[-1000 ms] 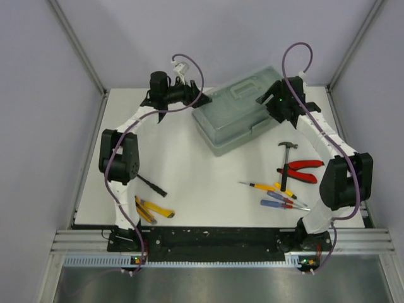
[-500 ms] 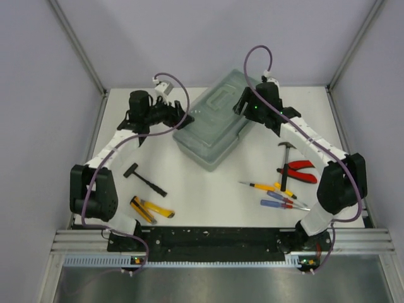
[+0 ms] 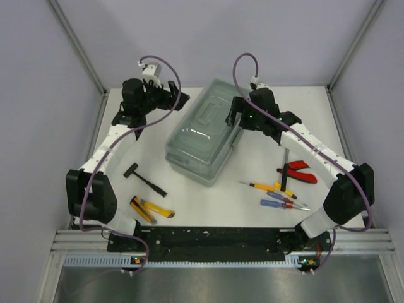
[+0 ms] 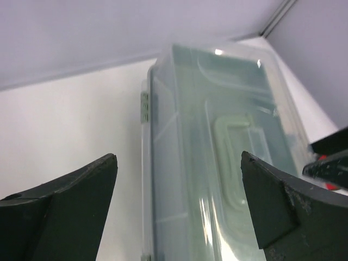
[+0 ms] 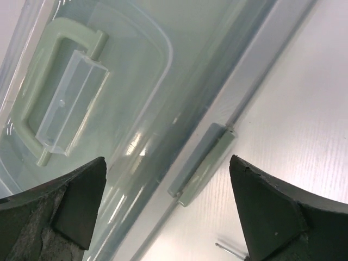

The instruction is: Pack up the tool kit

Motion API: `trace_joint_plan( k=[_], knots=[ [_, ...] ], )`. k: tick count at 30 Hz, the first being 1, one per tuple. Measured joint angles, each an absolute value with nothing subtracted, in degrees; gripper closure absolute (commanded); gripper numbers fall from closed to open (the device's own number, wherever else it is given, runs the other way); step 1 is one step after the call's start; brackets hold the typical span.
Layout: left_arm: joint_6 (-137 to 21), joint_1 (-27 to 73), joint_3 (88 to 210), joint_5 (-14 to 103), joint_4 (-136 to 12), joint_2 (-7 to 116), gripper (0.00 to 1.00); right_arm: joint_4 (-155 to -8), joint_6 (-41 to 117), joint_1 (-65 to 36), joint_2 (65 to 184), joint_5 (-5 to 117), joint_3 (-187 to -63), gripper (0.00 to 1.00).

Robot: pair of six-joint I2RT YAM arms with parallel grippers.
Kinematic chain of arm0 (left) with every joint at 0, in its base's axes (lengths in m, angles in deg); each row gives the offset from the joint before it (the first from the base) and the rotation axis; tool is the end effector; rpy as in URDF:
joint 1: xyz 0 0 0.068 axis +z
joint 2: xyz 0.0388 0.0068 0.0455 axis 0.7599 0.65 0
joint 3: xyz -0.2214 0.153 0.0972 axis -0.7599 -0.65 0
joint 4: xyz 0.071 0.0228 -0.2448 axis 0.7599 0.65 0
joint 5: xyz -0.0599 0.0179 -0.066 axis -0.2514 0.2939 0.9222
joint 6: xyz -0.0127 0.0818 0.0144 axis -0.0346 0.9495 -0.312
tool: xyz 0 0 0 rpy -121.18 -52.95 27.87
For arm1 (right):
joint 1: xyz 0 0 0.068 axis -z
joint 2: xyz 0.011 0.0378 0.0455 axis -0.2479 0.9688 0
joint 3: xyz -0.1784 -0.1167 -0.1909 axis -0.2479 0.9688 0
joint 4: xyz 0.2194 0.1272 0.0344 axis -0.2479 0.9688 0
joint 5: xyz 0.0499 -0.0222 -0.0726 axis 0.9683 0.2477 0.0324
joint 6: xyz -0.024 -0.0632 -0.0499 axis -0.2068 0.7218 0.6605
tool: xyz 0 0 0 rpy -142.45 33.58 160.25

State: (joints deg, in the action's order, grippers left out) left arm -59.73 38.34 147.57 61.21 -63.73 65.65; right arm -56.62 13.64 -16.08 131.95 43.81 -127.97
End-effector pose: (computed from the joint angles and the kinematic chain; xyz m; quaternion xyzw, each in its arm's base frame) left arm 0.3724 -0.1048 0.3565 0.1246 0.7587 -0.2927 0.5685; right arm 0.3297 0.1865 0.3230 0.0263 0.8881 0.2027 0.4118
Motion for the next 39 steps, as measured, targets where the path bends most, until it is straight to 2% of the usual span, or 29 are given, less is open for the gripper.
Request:
trace_joint_plan(
  k=[6,12,17,25,32,36,39],
  knots=[
    [-68.05,40.44,159.27,69.8,-64.61,74.42,0.02,-54.17,13.09,-11.69,129.68,45.48,-128.12,0.12],
    [-73.91,40.03,159.68,74.54,-61.24,80.43,0.06,-53.95,10.08,-6.4,128.39,49.41,-125.83,0.17],
    [-75.37,39.92,156.67,76.53,-56.37,80.91,0.11,-53.36,7.24,-5.35,125.79,52.23,-120.71,0.2],
    [-78.15,40.22,145.98,79.05,-57.07,73.43,0.13,-59.02,4.66,-5.26,128.15,60.84,-116.32,0.22],
    [-78.13,41.47,135.33,76.53,-63.25,64.6,0.21,-62.89,4.57,-5.2,135.82,66.5,-116.34,0.24],
    [-77.67,41.95,130.0,73.87,-64.54,58.59,0.21,-63.92,3.72,-6.77,137.11,66.66,-116.76,0.24],
    [-76.12,41.97,129.08,72.1,-62.64,55.84,0.15,-64.37,3.08,-8.06,137.11,65.37,-116.76,0.25]
  ],
)
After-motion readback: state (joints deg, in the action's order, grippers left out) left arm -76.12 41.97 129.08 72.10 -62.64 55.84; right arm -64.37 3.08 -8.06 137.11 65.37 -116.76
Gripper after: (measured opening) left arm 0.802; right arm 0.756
